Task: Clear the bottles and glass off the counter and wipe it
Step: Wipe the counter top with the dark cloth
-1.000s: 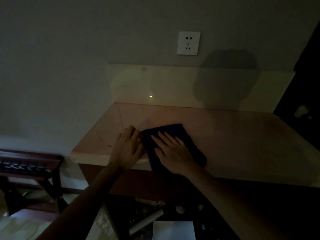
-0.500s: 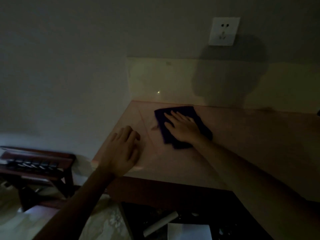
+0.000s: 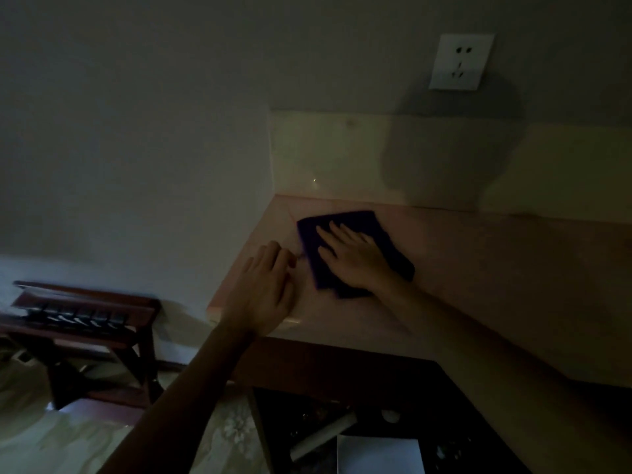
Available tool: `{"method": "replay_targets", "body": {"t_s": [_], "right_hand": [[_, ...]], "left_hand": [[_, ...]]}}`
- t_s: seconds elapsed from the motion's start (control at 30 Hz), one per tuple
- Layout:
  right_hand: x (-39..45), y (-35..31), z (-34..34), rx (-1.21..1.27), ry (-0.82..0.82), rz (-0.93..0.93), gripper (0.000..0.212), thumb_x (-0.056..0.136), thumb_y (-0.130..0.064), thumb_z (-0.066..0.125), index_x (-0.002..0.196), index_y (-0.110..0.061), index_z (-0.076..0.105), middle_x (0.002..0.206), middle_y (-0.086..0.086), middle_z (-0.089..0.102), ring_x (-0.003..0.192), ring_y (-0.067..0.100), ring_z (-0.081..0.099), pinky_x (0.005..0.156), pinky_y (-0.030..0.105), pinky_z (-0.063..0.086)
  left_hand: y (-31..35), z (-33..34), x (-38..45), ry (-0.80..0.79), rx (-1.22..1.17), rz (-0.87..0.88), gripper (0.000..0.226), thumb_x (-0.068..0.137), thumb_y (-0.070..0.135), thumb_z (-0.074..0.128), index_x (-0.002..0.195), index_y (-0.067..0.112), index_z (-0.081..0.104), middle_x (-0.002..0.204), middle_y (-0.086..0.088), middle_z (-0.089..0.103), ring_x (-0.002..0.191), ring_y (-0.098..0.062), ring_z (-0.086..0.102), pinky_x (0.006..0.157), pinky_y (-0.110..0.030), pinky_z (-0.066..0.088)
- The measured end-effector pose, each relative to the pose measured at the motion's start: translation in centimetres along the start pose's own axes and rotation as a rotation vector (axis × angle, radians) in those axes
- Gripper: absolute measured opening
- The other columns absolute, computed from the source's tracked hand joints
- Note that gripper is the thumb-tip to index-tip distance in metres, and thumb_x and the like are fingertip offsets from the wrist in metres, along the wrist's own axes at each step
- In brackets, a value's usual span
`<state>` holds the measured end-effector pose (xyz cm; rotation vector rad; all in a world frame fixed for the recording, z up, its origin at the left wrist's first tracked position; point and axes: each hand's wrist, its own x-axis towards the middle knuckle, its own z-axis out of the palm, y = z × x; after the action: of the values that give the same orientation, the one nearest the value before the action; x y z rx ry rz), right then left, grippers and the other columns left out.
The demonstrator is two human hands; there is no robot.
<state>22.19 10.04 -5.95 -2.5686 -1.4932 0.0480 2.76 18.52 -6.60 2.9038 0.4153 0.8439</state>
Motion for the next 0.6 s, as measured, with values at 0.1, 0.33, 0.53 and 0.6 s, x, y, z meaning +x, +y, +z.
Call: {"method": "replay_targets", "body": {"t_s": [0.1,0.33,0.53,0.6], "right_hand": [[-7.1,-2.9,0.6,0.042,0.044,-0.066,0.054,0.099,-0.053,0.013,0.152,-0.04,0.008,0.162,-0.01,0.005,0.149,0.011,0.004,0.12,0.038,0.005],[-11.2,-6.6,1.0,0.027,0.081,-0.019,0.061,0.094,-0.059,0.005,0.151,-0.04,0.01,0.162,-0.012,0.006,0.149,0.008,0.004,0.12,0.037,0.006],[-2.2,-5.7,0.9,0.008,-0.014,-0.002,0.056,0.098,-0.056,0.009,0.152,-0.04,0.007,0.162,-0.011,0.002,0.149,0.01,0.001,0.119,0.039,0.003],[2.3,-5.2,1.0,0.003,-0.039,0.018,0.057,0.097,-0.057,0.008,0.152,-0.04,0.006,0.163,-0.01,0.002,0.15,0.011,0.002,0.12,0.039,0.004]], "left_hand": [[-0.4,0.0,-0.2,0.06,-0.098,-0.035,0.028,0.096,0.03,0.032,0.1,0.012,0.052,0.099,-0.003,0.047,0.086,-0.02,0.046,0.077,-0.038,0.042],[-5.1,-1.5,-1.7,0.054,0.04,-0.078,0.033,0.093,0.033,0.03,0.1,0.012,0.055,0.099,-0.002,0.047,0.083,-0.02,0.046,0.073,-0.034,0.04],[-6.0,-0.7,-1.6,0.058,-0.02,-0.023,0.027,0.093,0.029,0.033,0.1,0.013,0.054,0.102,-0.002,0.047,0.087,-0.021,0.046,0.075,-0.035,0.039],[-6.2,-0.5,-1.7,0.077,-0.066,-0.028,0.025,0.093,0.026,0.034,0.1,0.013,0.054,0.102,-0.002,0.046,0.087,-0.019,0.044,0.075,-0.034,0.037]]}}
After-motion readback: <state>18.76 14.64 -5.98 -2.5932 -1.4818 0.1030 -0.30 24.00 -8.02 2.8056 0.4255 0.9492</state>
